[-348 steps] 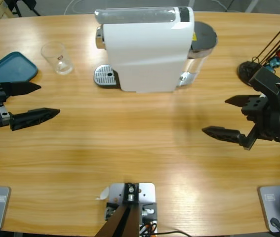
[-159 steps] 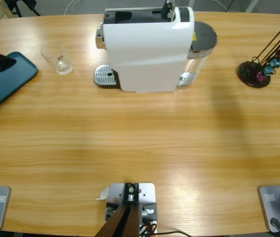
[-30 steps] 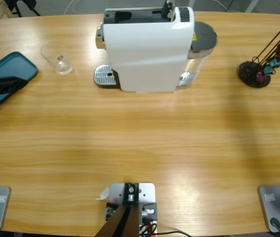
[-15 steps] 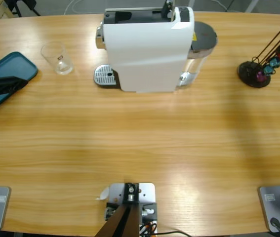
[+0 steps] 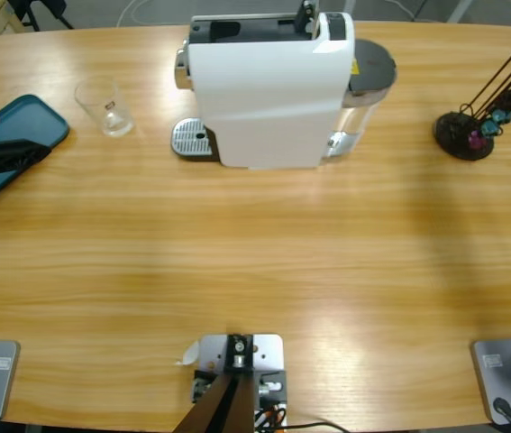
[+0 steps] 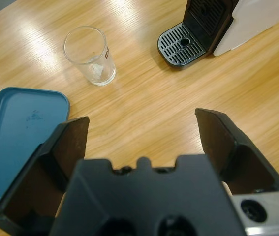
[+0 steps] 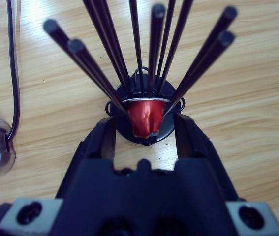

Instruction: Pour coffee

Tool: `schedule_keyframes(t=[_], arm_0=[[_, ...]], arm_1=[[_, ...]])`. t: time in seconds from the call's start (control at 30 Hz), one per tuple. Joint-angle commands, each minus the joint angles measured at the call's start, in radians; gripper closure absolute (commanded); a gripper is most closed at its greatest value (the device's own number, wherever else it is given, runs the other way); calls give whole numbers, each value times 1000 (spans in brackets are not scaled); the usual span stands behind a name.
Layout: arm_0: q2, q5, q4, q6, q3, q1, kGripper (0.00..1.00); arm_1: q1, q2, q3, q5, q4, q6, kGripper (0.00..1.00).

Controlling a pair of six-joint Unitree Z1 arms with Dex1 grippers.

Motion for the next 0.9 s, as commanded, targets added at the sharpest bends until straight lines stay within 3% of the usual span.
schedule_keyframes(t=[0.03, 0.07, 0.1, 0.6, 0.9], arm_0=[[7, 16, -14, -13, 31, -6, 69], [7, 16, -14, -13, 31, -6, 69], [7, 16, -15, -13, 31, -6, 69], [8, 16, -16, -12, 31, -6, 69], [5, 16, -17, -12, 31, -6, 69]], arm_1=[[7, 3, 37, -9, -16, 9, 808], [7, 1, 40, -7, -21, 3, 937], [7, -1, 42, -7, -24, -3, 1000], [7, -25, 42, -27, -31, -19, 1000], [7, -110, -53, -27, 82, -38, 1000]])
